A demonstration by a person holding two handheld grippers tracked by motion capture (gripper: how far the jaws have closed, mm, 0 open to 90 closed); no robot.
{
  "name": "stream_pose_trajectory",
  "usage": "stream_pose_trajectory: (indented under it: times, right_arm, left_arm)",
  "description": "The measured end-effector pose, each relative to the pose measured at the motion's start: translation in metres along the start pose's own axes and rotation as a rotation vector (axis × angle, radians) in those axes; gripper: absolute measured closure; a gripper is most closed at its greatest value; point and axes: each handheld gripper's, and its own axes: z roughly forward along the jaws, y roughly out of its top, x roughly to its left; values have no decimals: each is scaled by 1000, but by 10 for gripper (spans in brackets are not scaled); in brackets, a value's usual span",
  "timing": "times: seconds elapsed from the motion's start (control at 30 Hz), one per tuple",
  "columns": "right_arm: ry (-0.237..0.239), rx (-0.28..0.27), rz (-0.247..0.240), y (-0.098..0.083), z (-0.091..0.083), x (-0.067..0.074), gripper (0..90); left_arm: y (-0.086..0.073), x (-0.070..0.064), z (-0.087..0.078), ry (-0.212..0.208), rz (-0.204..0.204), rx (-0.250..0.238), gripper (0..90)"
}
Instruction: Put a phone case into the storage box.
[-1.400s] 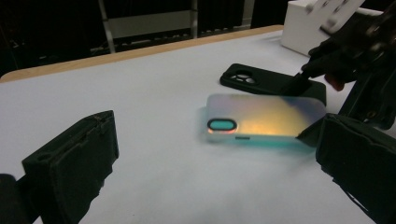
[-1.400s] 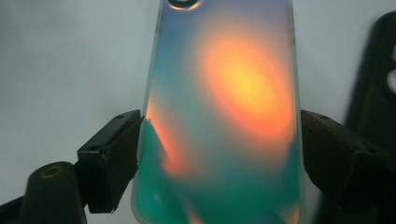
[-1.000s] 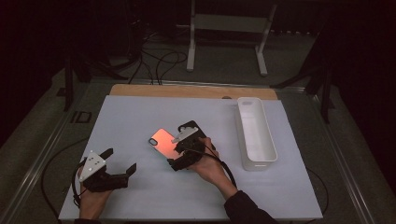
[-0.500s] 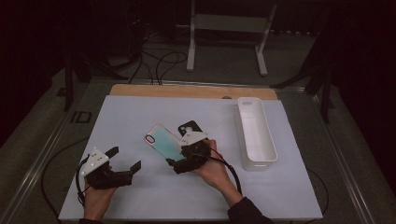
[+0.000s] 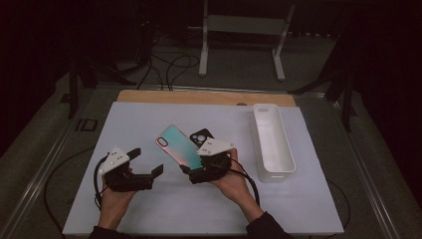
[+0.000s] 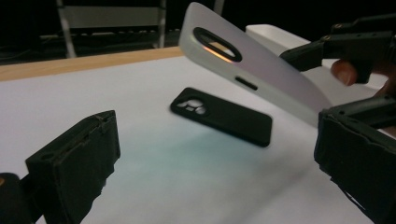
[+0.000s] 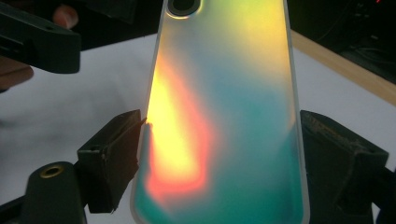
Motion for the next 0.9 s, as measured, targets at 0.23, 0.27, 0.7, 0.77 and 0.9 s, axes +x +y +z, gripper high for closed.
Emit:
stream_pose_trajectory:
  times: [0.23,0.27,0.7,0.77,0.9]
  right_arm:
    - [-10,-54,21,-2,-6,-1,167]
    - [-12,-60,25,-1,-7,-1,167]
    - [-8,-112,39,0,0,10,167]
    - [-14,-110,41,0,3,12,167]
    - [-36,-119,52,-1,7,17,168]
  left_arm:
    - [19,-12,17,-24,8,7,27]
    - [20,-14,20,-29,5,6,34]
    - [26,-22,39,-166,-53,4,403]
    - [26,-23,41,-178,-57,4,501]
    - [27,-24,43,-189,-63,8,662]
